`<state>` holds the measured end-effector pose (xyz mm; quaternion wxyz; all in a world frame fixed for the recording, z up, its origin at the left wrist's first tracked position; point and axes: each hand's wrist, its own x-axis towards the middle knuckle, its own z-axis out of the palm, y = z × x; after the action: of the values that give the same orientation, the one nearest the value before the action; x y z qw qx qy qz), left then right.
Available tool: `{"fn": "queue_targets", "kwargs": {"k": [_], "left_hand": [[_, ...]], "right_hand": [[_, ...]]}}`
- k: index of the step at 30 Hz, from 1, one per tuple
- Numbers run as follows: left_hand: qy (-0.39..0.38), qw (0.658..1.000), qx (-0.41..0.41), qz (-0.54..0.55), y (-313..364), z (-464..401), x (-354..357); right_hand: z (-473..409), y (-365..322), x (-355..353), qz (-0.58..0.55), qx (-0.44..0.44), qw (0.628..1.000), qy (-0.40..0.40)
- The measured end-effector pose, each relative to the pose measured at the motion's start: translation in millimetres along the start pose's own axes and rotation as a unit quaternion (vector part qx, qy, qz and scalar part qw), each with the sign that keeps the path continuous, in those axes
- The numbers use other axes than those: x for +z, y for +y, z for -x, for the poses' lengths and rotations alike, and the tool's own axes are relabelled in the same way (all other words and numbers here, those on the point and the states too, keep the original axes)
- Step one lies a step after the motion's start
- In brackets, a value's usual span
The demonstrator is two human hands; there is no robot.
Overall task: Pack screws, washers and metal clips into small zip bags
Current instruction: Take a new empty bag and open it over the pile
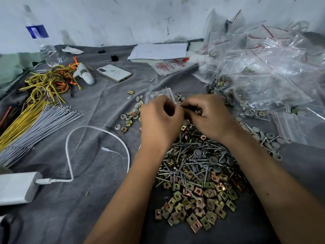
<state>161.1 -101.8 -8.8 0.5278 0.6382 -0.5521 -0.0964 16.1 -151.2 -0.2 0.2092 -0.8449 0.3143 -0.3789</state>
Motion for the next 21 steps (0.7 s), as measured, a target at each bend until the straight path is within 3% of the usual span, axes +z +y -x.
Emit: {"fn": "queue_targets", "kwargs": {"k": [5, 14, 21], "left_hand": [[-0.037, 0.998, 0.046, -0.007, -3, -3, 4], [0.030, 0.994, 0.098, -0.021, -2, -3, -7], [0.002, 0.988, 0.153, -0.026, 2, 1, -7]], "right_hand": [[1, -2, -1, 0.037, 0.000, 0.997, 0.067], [0, 4, -10, 0.048, 0.130, 0.971, 0.197], [0, 4, -5, -0.019, 0.137, 0.981, 0.139]]}}
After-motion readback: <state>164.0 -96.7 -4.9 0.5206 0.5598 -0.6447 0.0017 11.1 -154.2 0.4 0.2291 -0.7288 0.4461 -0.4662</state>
